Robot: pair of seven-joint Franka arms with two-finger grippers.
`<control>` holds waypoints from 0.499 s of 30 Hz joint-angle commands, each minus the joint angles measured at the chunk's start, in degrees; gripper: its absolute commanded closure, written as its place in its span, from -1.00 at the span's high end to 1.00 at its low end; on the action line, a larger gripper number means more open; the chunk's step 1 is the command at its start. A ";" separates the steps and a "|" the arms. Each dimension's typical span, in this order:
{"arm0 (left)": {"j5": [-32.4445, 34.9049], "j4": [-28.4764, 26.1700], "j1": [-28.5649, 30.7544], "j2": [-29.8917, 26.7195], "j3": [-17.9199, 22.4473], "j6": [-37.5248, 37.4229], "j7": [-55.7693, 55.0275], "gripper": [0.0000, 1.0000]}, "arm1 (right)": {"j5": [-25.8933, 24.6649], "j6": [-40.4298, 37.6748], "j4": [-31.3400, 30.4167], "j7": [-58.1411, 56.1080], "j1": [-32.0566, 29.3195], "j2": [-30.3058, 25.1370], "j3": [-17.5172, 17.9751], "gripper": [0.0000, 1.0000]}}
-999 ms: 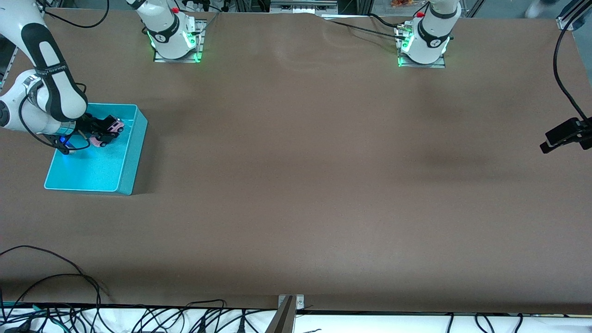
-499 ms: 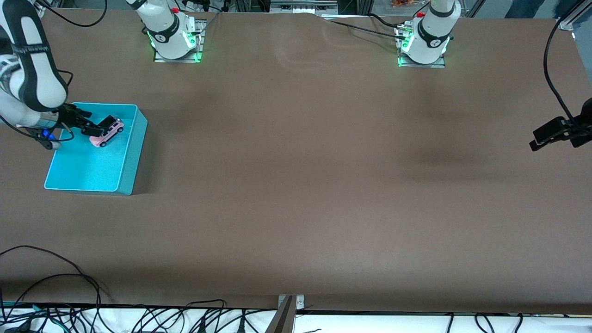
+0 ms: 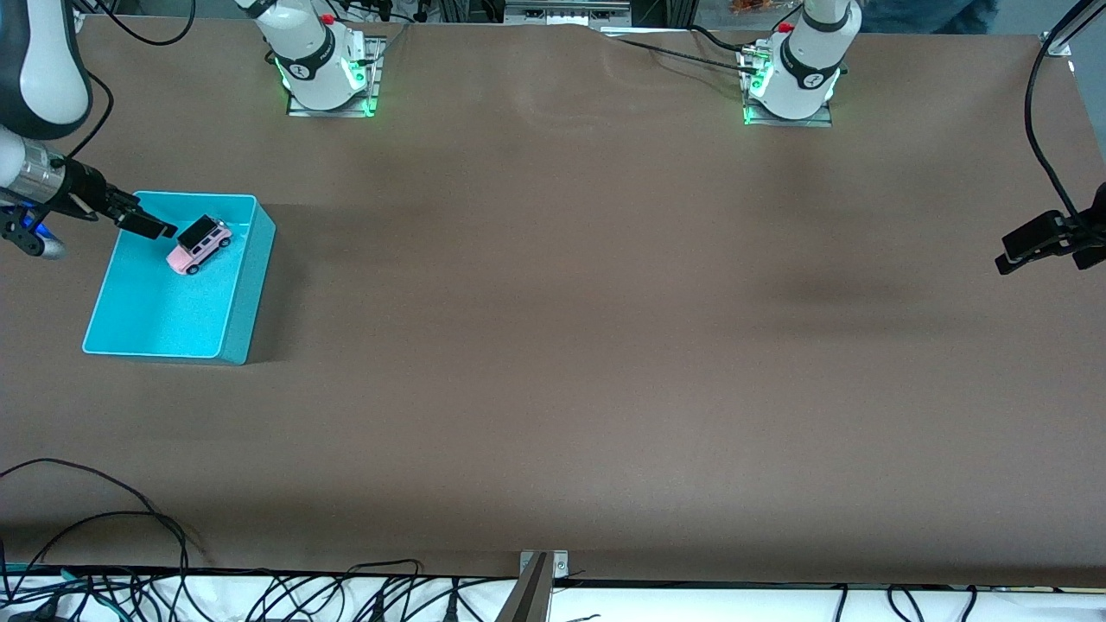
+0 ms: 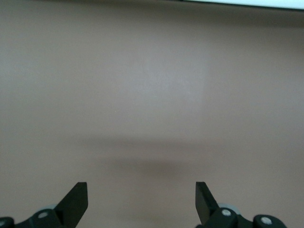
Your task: Wind and store pink jeep toy
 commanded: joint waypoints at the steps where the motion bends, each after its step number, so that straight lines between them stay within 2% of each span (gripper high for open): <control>1: 0.13 -2.43 -0.20 -1.41 -0.03 -1.79 1.51 1.00 | -0.47 -3.89 7.13 4.16 0.89 2.66 3.87 1.00; 6: -0.66 -2.43 -0.20 -2.11 -0.12 -6.01 1.60 1.00 | -0.74 -3.02 9.07 7.34 1.15 2.66 6.86 1.00; 10: -0.92 -2.51 -0.55 -2.29 -0.12 -6.28 1.60 1.00 | -1.18 -1.17 8.55 7.77 1.51 3.01 11.78 1.00; 15: -1.28 -2.52 -0.90 -2.46 -0.30 -6.45 1.60 1.00 | -1.09 -3.44 9.33 6.37 1.60 2.57 12.05 1.00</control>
